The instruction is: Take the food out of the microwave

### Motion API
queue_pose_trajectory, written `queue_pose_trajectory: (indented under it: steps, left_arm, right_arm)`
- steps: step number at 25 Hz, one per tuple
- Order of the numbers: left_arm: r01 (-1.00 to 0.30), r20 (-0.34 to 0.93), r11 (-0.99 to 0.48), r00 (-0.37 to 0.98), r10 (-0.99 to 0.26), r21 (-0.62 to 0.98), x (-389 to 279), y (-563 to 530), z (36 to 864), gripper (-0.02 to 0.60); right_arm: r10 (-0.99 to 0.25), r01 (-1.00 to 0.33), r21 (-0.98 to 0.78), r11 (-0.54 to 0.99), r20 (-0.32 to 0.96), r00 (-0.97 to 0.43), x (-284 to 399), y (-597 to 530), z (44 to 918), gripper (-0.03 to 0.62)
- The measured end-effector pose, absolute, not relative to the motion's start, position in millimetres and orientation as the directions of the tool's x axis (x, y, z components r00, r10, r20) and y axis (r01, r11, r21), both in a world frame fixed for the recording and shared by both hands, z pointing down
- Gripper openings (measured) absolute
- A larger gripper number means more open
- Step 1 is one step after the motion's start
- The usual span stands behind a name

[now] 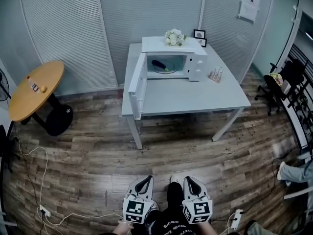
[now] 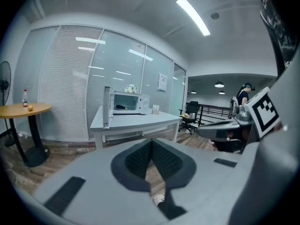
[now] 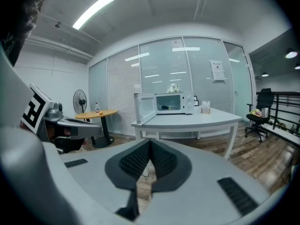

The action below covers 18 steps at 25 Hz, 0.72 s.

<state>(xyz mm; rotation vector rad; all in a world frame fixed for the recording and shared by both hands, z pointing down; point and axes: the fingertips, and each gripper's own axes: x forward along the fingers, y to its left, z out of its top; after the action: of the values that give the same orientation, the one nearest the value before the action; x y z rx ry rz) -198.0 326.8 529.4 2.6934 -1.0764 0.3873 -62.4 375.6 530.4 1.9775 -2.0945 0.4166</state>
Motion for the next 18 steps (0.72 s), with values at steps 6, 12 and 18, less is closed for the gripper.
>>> queue_pose_trajectory:
  steps: [6, 12, 18]
  left_arm:
    - [-0.726, 0.337, -0.681, 0.668, -0.663, 0.100, -189.0, 303.6, 535.9, 0.008]
    - [-0.733, 0.364, -0.666, 0.663, -0.654, 0.137, -155.2, 265.5, 538.4, 0.008]
    - [-0.763, 0.373, -0.630, 0.631, -0.680, 0.142, -128.3, 221.4, 536.3, 0.008]
  right_arm:
    - [-0.928, -0.993, -0.064, 0.098, 0.355, -0.114, -51.0, 341.7, 537.6, 0.003]
    - [-0.921, -0.987, -0.067, 0.144, 0.356, -0.159, -18.3, 293.1, 536.8, 0.003]
    - [-0.912, -0.982, -0.071, 0.172, 0.365, -0.187, 16.6, 244.3, 540.2, 0.003]
